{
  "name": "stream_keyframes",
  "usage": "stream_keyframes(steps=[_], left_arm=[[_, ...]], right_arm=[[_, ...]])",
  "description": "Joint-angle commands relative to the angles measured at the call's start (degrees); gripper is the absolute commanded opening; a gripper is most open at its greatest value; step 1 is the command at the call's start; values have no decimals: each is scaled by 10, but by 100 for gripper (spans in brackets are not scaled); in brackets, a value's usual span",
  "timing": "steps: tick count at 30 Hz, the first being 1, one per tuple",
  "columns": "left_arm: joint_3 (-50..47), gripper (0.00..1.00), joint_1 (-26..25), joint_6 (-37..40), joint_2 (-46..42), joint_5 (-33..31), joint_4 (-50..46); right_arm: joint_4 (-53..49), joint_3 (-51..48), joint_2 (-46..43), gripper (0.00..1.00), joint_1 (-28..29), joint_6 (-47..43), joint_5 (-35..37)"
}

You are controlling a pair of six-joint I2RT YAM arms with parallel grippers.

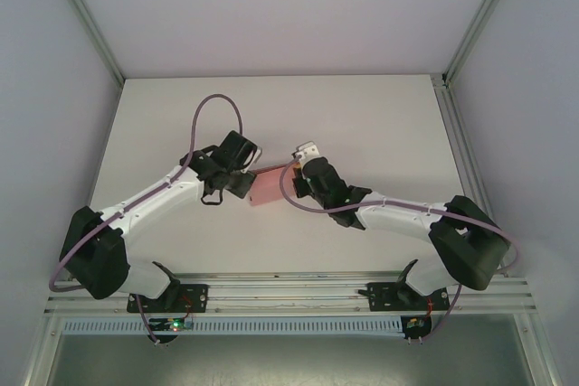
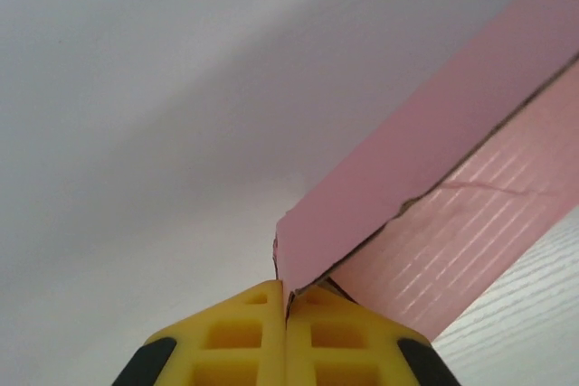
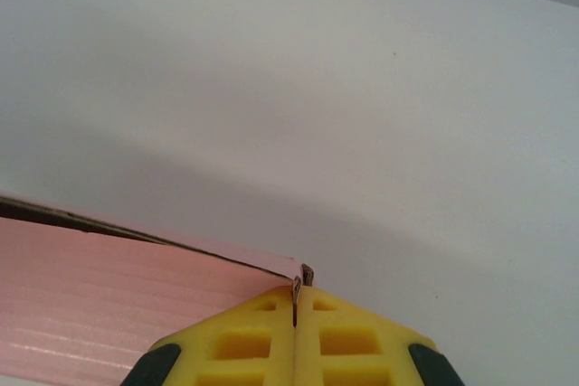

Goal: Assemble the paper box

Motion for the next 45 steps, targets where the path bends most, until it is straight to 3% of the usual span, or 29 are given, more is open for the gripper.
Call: stream_keyframes(steps=[1,8,12,22,25,32,36,45], left_arm=[[28,0,3,-31,3,5,30],[68,0,13,-106,33,48,-16],[93,0,25,-139,49,86,-50],[118,0,122,-209,57,352,-63],[123,0,139,-223,70,395,-66],[140,0,161,-247,91,406,-83],[154,0,164,-217,98,363,-113],[77,0,158,-189,88,260,-94]], right_arm=[[-32,-11,18,0,21,-23,21],[-13,-8,66,0,89,-65,161],[-13,-3,90,0,112,-91,205],[-19,0,107,0,129,-142,234],[-23,1,109,0,131,-144,228],[-35,12,122,0,132,-147,234],[-35,14,126,0,133,-147,241],[-31,10,115,0,132,-141,232]])
